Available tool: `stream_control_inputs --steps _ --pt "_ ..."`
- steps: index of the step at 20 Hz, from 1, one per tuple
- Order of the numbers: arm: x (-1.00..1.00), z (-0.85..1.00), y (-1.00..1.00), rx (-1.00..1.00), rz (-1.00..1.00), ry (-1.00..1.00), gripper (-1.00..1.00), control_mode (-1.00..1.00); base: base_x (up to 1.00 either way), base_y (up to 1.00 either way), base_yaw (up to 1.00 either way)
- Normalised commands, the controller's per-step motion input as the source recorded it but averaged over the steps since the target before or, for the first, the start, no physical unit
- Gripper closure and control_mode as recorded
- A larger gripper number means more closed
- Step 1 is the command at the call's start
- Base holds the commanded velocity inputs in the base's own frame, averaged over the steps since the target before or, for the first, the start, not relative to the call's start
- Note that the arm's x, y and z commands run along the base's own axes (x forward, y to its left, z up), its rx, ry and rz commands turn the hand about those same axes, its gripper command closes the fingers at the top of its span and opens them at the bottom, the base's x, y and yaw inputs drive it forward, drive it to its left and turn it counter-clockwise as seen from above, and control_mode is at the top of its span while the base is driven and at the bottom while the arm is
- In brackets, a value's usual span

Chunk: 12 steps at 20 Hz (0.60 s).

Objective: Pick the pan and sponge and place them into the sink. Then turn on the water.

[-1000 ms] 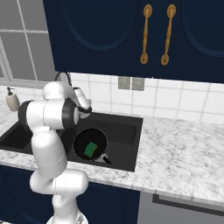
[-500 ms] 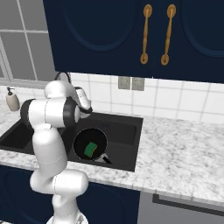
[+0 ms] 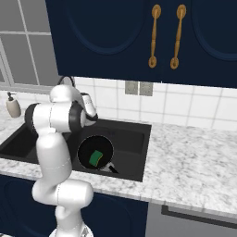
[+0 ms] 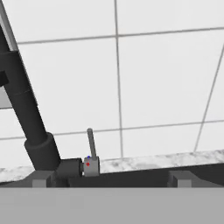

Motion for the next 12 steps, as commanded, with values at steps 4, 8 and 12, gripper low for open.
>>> stream_control_inputs --steps 4,8,12 --pt "0.0 -0.34 -0.01 0.09 0.01 0.0 -1.0 -1.0 0.0 0.0 0.0" --pt "0.0 -0.29 -0.02 0.1 0.01 0.0 -1.0 -1.0 0.0 0.0 0.0" --pt "0.0 -0.32 0.0 0.07 0.01 0.0 -1.0 -1.0 0.0 0.0 0.0"
